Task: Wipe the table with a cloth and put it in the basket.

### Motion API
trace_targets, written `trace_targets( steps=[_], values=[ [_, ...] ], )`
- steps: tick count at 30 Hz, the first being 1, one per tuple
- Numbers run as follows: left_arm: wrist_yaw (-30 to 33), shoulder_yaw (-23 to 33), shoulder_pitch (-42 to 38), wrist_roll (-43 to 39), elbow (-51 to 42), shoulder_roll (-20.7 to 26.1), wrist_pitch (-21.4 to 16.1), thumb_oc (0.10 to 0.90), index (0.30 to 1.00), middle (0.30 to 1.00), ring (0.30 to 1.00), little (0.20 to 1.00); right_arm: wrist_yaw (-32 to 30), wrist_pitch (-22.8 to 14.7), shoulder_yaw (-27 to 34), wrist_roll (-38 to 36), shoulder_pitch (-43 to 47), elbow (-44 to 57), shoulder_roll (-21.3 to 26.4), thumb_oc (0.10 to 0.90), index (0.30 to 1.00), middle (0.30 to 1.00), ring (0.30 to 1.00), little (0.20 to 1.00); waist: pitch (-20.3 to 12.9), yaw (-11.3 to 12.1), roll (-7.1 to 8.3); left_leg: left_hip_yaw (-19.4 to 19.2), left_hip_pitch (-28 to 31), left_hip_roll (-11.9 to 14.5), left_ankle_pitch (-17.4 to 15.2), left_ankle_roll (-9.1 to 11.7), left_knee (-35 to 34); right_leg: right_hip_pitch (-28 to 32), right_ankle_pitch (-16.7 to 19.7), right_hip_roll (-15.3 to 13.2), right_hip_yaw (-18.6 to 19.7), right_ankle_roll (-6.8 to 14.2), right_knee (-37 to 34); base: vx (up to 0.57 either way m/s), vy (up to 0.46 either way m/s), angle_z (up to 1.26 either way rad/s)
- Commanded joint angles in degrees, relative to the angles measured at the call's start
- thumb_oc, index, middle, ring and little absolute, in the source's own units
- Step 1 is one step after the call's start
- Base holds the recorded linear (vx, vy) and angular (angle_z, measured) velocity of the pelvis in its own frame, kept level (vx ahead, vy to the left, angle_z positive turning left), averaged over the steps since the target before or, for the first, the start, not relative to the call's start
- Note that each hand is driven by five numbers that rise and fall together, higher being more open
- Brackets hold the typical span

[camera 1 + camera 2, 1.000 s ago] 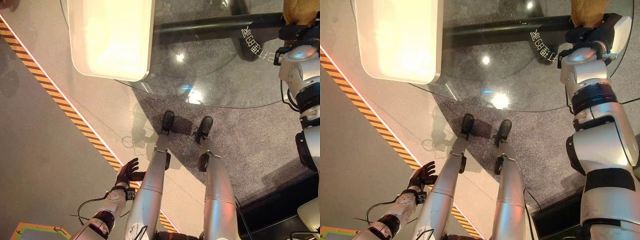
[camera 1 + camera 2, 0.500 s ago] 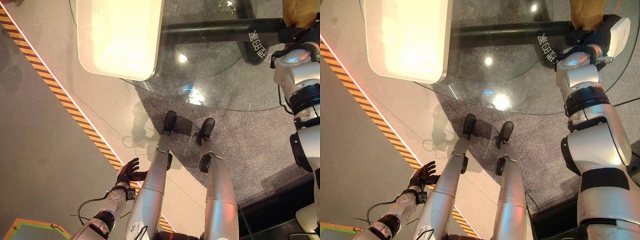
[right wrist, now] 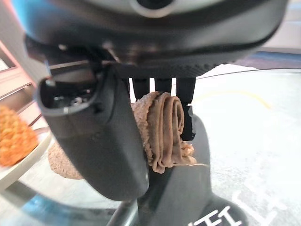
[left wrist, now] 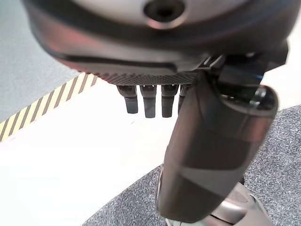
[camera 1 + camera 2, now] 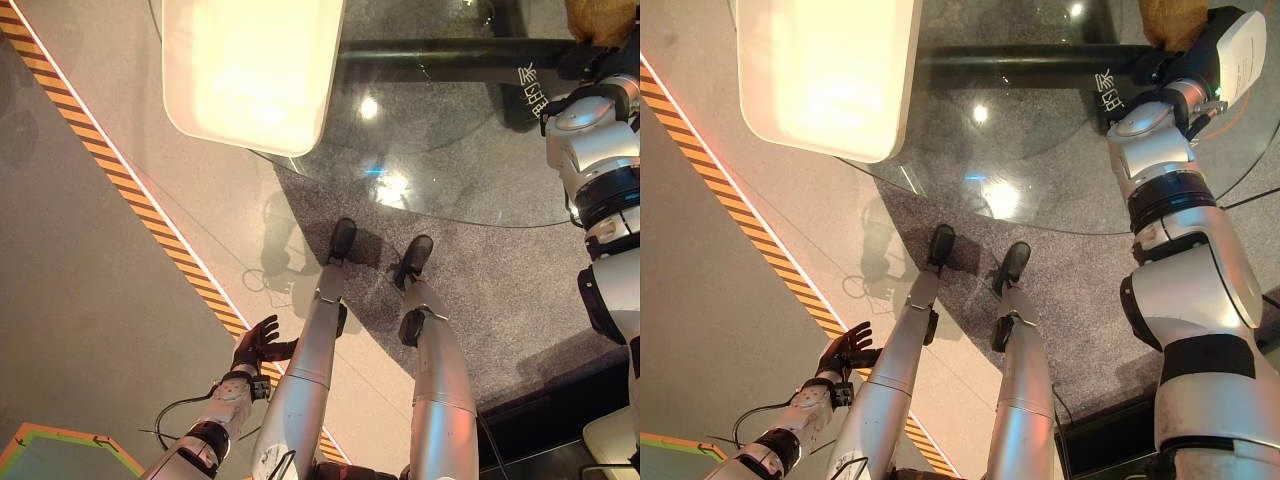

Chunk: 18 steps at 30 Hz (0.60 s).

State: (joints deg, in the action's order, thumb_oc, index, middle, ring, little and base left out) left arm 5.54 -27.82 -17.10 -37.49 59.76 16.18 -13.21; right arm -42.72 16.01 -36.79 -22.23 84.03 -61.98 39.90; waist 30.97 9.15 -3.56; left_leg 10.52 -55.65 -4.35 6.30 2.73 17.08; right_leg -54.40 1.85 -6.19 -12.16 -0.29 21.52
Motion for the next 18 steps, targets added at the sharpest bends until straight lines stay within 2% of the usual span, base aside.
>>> trace_targets(
  steps=[1, 9, 18],
  values=[
    [-0.18, 0.55, 8.21, -1.75, -0.01, 2.59, -0.40, 0.800, 0.900, 0.900, 0.900, 0.900, 1.64, -1.79, -4.62, 6.27, 6.20, 5.72, 1.25, 0.100, 0.300, 0.300, 0.300, 0.200, -1.18, 1.96, -0.42, -4.64, -0.38, 0.01, -2.68, -4.79, 1.99, 1.12, 5.19, -2.08, 1.78, 4.34, -5.31, 0.01, 0.032, 0.09],
    [-0.49, 0.53, 8.46, -1.32, -0.39, 2.88, -1.36, 0.800, 0.900, 0.900, 0.900, 0.900, 6.47, -3.18, -5.37, 4.43, 5.33, 8.28, -1.95, 0.100, 0.300, 0.300, 0.300, 0.200, -1.18, 2.82, -0.23, -4.35, -1.13, -0.22, -3.07, -4.85, 2.40, 0.98, 5.42, -2.78, 0.77, 4.93, -5.58, 0.01, 0.013, 0.06],
    [-0.65, 0.37, 8.84, -0.43, -1.05, 2.40, -2.02, 0.800, 0.900, 0.900, 0.900, 0.900, 13.05, -3.59, -4.63, 9.55, 2.87, 14.23, -7.20, 0.100, 0.300, 0.300, 0.300, 0.200, -1.18, 3.34, -0.48, -4.30, -0.89, -0.31, -3.04, -4.50, 2.49, 1.50, 5.27, -3.10, 0.51, 4.99, -5.73, 0.00, 0.000, 0.00]
  ],
)
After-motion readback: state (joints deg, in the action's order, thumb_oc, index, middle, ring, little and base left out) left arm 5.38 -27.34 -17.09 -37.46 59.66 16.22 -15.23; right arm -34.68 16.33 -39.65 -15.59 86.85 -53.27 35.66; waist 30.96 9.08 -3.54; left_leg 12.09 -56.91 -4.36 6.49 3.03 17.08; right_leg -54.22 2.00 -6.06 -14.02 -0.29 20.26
